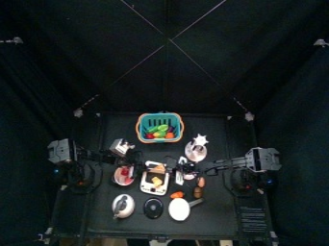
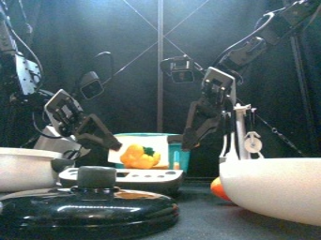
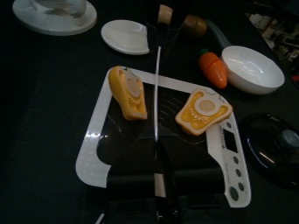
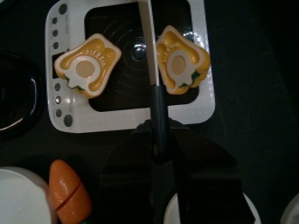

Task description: Drop cleaver

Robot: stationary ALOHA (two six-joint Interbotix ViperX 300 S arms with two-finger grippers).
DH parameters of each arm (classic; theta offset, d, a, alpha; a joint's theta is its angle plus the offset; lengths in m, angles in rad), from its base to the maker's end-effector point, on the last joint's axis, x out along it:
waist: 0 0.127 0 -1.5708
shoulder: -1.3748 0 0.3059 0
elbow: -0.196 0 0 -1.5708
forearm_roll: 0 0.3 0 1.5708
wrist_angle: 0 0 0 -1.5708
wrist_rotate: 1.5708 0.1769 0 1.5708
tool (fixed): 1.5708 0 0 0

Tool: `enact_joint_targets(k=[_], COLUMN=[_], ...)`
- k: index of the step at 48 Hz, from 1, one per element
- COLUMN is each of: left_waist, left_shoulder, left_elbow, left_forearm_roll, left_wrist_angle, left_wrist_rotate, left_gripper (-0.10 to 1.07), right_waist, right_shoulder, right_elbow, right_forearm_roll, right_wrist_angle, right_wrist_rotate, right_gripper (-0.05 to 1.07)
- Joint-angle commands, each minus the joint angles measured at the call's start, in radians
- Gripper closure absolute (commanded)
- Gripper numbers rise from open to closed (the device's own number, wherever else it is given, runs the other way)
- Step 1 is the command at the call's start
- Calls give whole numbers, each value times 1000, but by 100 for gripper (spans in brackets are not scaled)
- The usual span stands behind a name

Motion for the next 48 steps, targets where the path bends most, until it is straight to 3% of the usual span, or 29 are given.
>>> enact_joint_targets(k=[1,16,33,48], left_waist=[5,-6,-2,0], left_shoulder=[-12,-77,-193,-199], left_elbow=[-8,-20,-3,-9], left_forearm_roll=[-2,0,-5,-123], left_wrist_angle=[-2,-2,-2,14], left_wrist_rotate=[-3,-5,-5,5], left_gripper=[66,63,26,21], right_waist=[6,17,31,41], right_shoulder=[-23,-66,-138,-233], right_elbow=[-15,-15,18,101], right_forearm_roll=[-2,2,9,55], right_wrist_angle=[3,8,57,89], right_wrist_rotate=[-2,2,2,3], right_gripper=[67,67,67,67])
